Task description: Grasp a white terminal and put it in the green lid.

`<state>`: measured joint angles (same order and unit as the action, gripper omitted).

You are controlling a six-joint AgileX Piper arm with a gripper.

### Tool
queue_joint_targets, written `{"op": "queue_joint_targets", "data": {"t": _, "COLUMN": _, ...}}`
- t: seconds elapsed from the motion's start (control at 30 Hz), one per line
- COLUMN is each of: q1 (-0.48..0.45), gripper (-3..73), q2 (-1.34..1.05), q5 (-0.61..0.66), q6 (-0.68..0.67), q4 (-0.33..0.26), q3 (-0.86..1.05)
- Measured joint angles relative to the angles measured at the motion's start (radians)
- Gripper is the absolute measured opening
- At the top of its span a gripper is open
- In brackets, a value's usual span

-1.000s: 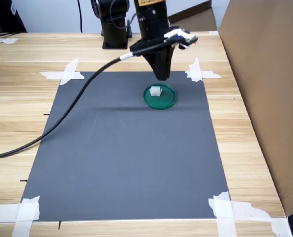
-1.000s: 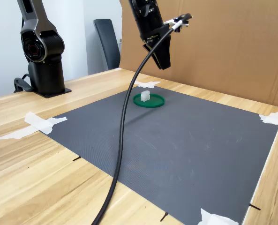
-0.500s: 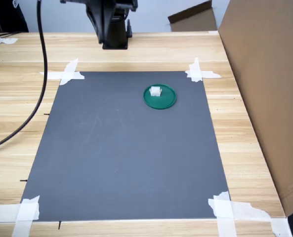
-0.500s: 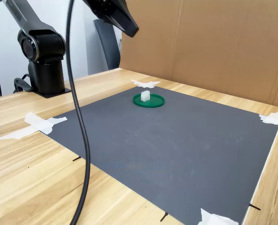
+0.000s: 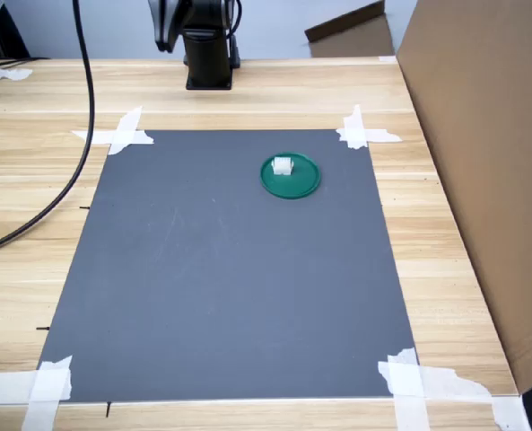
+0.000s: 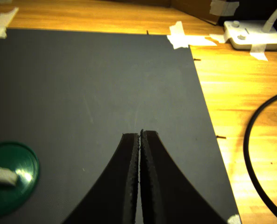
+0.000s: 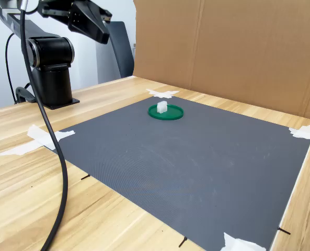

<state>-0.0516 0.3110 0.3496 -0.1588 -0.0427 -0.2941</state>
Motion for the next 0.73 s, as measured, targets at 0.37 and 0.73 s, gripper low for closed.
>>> {"op": "queue_joint_targets", "data": {"t": 0.37, "q1": -0.001, "gripper": -2.6, "q2": -0.271, "q5": 0.017, "q6": -0.070, "q4": 0.015, "q3": 0.243}}
{"op": "queue_joint_targets", "data": {"t": 0.73, "q1": -0.003, "gripper": -2.6, "q2": -0.322, "q5": 0.065, "q6": -0.070, "q4": 0.015, "q3": 0.262}}
